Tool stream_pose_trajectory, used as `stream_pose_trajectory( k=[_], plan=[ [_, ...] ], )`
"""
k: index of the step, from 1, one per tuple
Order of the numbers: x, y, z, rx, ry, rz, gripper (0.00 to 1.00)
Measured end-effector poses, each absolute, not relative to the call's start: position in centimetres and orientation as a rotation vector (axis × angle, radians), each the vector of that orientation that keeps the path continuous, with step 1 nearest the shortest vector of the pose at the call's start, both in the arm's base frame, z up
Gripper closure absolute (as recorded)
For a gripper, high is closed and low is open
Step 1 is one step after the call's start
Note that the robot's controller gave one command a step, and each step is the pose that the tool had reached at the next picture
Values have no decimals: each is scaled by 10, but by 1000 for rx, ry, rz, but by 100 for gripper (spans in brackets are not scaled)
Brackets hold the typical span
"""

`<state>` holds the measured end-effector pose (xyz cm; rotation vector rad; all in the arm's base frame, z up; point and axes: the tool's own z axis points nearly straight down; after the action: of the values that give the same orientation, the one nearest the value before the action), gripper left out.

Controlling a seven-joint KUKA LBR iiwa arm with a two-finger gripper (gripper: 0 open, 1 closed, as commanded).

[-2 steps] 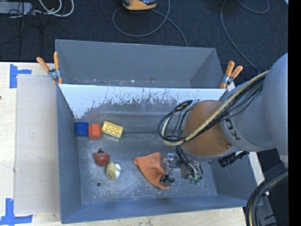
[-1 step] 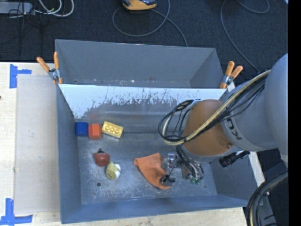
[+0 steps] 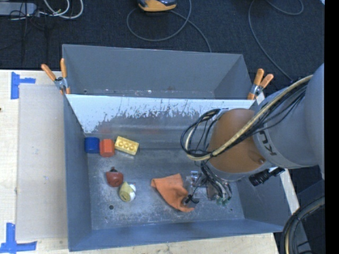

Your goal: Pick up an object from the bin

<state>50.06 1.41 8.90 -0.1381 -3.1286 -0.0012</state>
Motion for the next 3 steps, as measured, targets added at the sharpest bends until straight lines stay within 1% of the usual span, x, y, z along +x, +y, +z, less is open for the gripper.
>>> stream_pose_trajectory(
  k=[3],
  plan=[
    [500, 14, 128, -137, -3126, -1, 100]
  ],
)
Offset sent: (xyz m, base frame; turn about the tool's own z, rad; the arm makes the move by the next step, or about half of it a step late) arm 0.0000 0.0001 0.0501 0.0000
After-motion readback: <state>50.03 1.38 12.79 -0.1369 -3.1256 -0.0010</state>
